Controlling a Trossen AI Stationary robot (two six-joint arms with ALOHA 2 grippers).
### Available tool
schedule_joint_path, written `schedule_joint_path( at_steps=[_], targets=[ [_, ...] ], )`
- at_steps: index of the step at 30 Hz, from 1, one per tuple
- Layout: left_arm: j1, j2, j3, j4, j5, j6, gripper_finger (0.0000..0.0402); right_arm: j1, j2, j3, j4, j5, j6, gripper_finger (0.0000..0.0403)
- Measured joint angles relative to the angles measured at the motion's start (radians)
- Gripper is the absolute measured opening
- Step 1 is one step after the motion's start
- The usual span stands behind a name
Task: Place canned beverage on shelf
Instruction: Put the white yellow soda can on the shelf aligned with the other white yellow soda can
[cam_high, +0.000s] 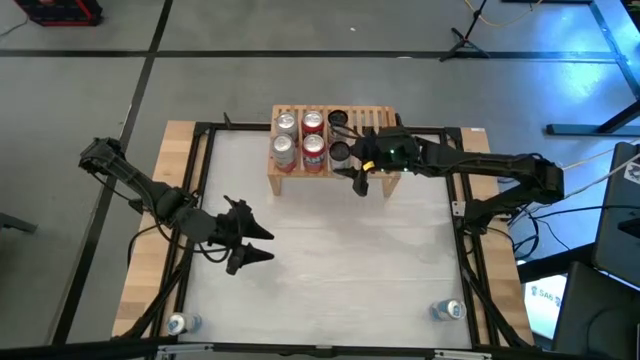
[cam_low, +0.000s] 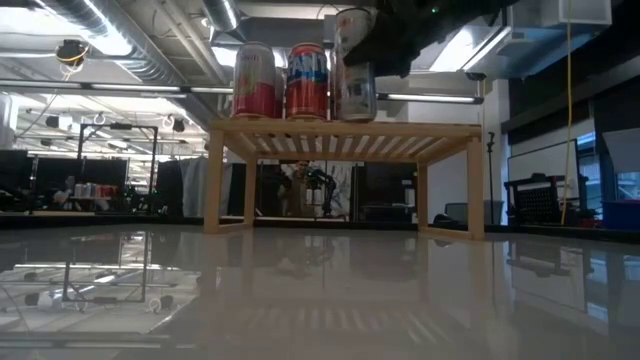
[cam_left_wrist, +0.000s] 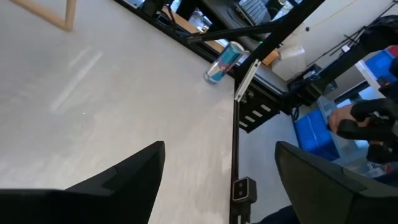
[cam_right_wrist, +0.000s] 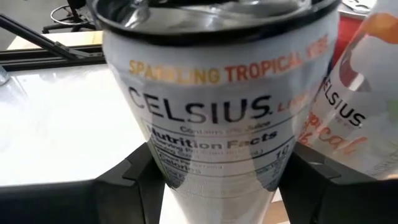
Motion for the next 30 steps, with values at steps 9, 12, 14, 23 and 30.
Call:
schedule_joint_path(
  at_steps=[9, 12, 14, 23, 30],
  targets=[
    [0.000, 0.000, 0.000, 0.001, 0.012, -0.006, 0.0300, -0.061, 0.000, 0.000, -0.001, -0.107, 0.006, 0.0223],
    [-0.001, 0.000, 0.000, 0.025, 0.049, -0.022, 0.0300, -0.081, 0.001, 0.000, -0.002, -0.171, -0.003, 0.0223],
    [-0.004, 0.000, 0.000, 0.036, 0.051, -0.025, 0.0300, -0.096, 0.001, 0.000, -0.004, -0.207, -0.016, 0.0224],
    [-0.003, 0.000, 0.000, 0.044, 0.040, -0.029, 0.0300, -0.108, 0.001, 0.000, -0.001, -0.251, -0.072, 0.0224],
    [-0.003, 0.000, 0.000, 0.044, 0.017, -0.048, 0.0300, -0.109, 0.001, 0.000, 0.050, -0.229, -0.072, 0.0224]
  ],
)
